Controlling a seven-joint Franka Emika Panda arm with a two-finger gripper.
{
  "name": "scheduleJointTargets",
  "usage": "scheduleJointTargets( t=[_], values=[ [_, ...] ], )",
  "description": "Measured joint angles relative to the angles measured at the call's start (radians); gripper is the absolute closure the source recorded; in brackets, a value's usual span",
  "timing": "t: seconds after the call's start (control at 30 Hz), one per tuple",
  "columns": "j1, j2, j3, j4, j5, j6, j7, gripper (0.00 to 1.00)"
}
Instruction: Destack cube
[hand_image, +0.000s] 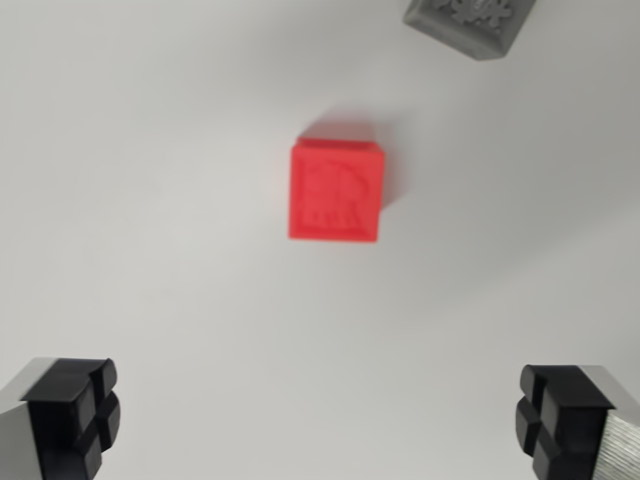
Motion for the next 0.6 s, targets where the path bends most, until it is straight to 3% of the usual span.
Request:
scheduleJointTargets(
  t=[0.6],
  values=[
    [0.0, -0.061, 0.0, 0.062, -0.001, -0.123, 0.001, 0.0]
  ],
)
